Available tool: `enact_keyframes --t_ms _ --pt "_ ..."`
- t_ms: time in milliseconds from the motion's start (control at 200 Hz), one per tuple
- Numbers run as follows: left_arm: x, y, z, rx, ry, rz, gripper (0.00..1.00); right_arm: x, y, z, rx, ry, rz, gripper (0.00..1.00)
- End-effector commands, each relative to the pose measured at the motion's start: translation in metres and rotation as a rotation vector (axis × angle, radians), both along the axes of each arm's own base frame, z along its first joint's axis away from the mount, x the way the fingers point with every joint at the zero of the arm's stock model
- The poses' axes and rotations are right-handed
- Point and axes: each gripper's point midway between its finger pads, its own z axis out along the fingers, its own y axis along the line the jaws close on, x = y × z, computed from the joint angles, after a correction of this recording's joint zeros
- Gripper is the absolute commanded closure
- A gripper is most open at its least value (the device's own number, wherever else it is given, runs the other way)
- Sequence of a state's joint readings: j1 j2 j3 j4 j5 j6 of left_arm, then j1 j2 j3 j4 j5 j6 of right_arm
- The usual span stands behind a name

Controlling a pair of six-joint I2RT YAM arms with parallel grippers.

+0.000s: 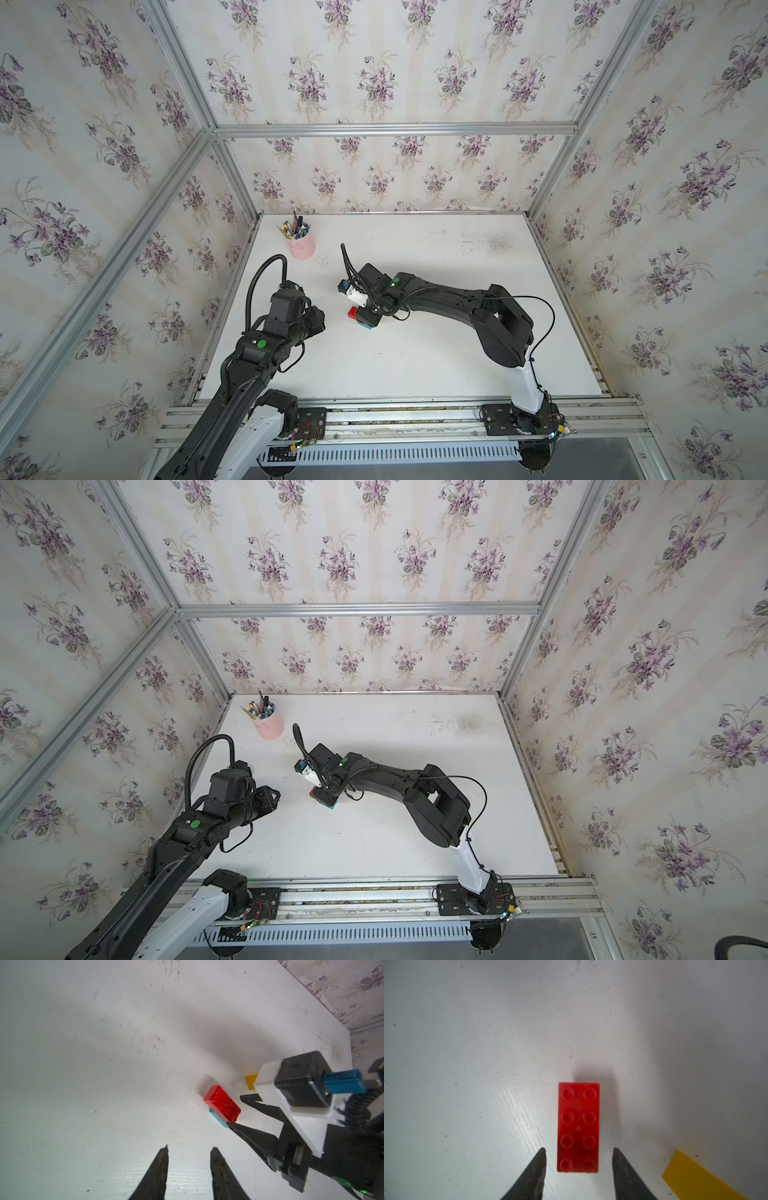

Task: Assemble the letter r with lego
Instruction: Pick up the lego brick from the center of the board.

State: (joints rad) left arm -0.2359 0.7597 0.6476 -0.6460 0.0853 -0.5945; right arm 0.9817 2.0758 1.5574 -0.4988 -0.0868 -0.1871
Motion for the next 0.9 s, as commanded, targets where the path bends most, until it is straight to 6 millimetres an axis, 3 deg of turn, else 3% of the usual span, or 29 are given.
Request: enact_keyframes --t_ms 0,420,899 --pt "0.002 0.0 0.003 -0.002 -0.009 0.001 0.63 0.008 -0.002 0.003 0.003 -0.036 -0.03 0.49" --pt "0.002 0.0 0.001 0.0 -0.002 0.004 0.63 0.005 0.003 -0.01 -0.005 0.002 -0.014 0.49" --pt "0.001 0.001 -0.001 0.004 0.002 0.006 0.63 -0.001 0.001 -0.023 -0.022 0.044 -0.007 0.6"
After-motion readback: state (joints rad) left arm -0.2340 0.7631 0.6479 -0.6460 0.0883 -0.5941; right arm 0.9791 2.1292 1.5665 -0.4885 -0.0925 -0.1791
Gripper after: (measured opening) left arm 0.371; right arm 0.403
